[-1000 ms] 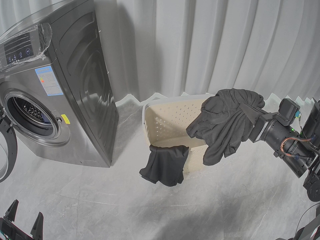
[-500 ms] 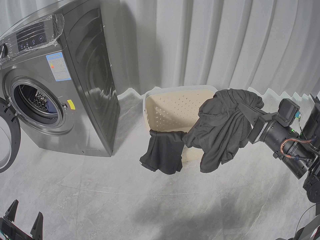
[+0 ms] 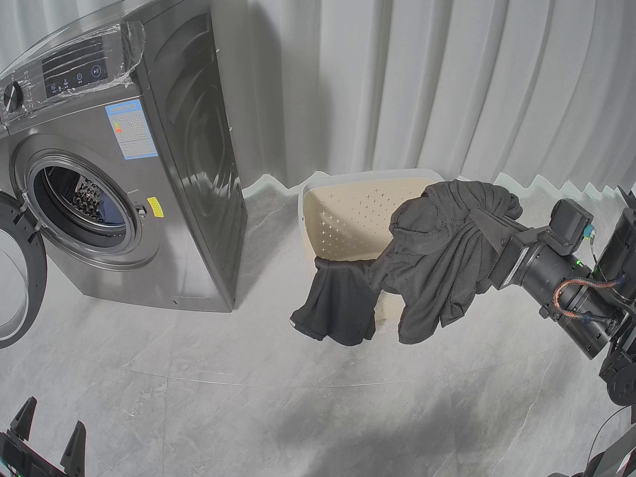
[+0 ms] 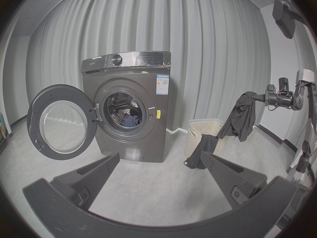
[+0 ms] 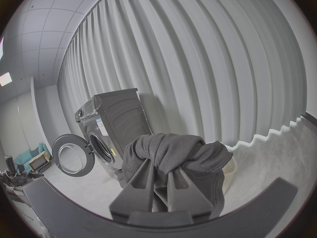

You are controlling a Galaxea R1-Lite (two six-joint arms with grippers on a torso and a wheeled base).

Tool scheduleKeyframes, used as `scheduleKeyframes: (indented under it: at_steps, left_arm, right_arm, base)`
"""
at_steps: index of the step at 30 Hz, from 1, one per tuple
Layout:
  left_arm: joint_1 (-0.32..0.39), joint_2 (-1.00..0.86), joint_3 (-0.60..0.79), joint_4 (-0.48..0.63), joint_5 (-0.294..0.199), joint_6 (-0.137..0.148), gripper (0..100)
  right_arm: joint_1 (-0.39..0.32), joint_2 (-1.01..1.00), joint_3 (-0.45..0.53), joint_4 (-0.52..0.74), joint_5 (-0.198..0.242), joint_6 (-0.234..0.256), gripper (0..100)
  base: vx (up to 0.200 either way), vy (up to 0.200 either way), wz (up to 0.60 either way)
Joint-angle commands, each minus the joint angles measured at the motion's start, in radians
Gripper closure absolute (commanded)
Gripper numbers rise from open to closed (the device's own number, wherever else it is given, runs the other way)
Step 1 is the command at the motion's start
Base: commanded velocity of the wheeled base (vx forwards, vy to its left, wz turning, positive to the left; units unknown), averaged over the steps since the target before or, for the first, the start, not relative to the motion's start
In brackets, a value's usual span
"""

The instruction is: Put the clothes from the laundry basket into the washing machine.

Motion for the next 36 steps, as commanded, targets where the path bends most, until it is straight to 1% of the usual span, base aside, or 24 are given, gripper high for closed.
scheduleKeyframes:
  at_steps: [1, 25, 31, 36]
  left_arm:
    - [0.0, -0.016, 0.015, 0.0, 0.0, 0.0, 0]
    - [0.0, -0.016, 0.015, 0.0, 0.0, 0.0, 0]
    - [0.0, -0.016, 0.015, 0.0, 0.0, 0.0, 0]
    - [0.0, -0.016, 0.015, 0.0, 0.0, 0.0, 0]
  right_arm:
    - [0.003, 0.01, 0.001, -0.002, 0.0, 0.001, 100]
    - [0.005, 0.021, 0.001, -0.002, 0.003, 0.002, 100]
    - [0.006, 0.021, 0.001, -0.002, 0.003, 0.002, 100]
    - [0.009, 0.021, 0.001, -0.002, 0.003, 0.004, 100]
  base:
    - [0.0, 0.2, 0.0]
    - [0.0, 0.2, 0.0]
    - [0.0, 0.0, 0.0]
    - [-0.2, 0.0, 0.0]
